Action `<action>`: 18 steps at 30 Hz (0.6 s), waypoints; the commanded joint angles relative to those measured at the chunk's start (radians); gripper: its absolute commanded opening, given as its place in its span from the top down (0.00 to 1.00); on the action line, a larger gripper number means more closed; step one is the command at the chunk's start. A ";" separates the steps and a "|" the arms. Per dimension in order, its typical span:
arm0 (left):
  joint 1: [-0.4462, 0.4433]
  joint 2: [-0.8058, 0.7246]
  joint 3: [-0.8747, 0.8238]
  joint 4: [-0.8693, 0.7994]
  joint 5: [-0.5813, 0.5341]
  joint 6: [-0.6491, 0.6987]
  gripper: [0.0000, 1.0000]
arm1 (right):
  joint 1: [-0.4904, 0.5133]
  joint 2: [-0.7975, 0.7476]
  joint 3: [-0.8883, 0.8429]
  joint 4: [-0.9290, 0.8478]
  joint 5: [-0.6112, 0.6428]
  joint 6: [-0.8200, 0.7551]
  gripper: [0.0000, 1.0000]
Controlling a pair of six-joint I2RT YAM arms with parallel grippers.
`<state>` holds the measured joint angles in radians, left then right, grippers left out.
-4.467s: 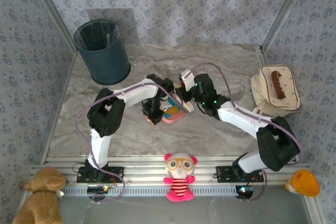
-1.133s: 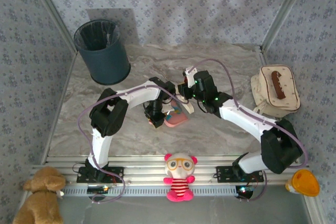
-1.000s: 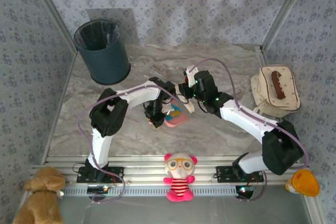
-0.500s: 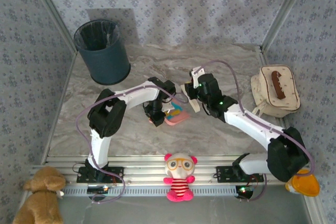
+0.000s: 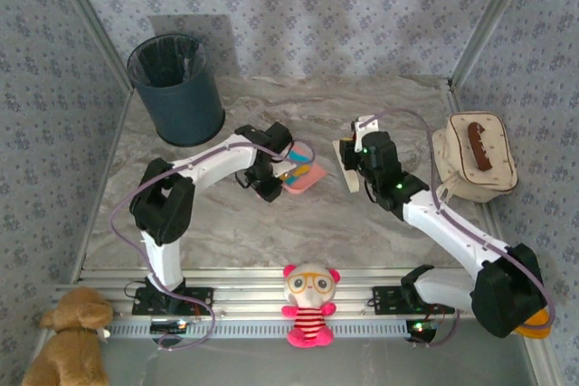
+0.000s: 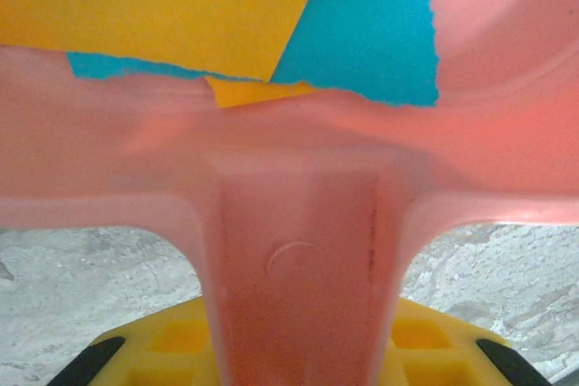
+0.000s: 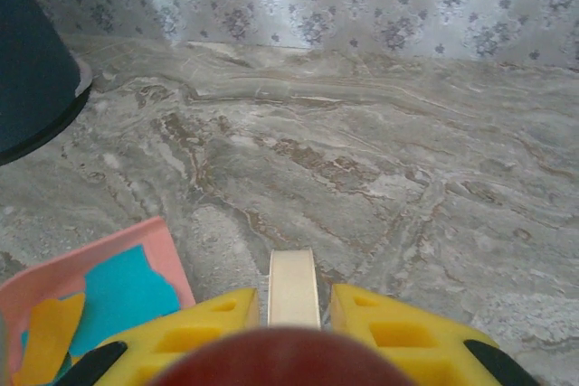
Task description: Sweep away the paper scraps from the table
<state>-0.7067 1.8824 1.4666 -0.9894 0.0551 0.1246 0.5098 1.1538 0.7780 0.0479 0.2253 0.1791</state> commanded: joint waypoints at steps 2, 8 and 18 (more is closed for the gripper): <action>0.019 -0.065 0.015 0.031 0.020 -0.026 1.00 | -0.036 -0.057 -0.025 -0.007 0.026 0.050 1.00; 0.049 -0.098 0.040 0.063 0.082 -0.068 1.00 | -0.072 -0.103 -0.054 -0.033 0.013 0.058 1.00; 0.121 -0.156 0.065 0.110 0.246 -0.096 1.00 | -0.103 -0.147 -0.080 -0.049 -0.021 0.066 1.00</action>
<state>-0.6029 1.7885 1.4918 -0.9073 0.2218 0.0467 0.4141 1.0313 0.7036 -0.0021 0.2192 0.2222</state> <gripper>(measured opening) 0.263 0.253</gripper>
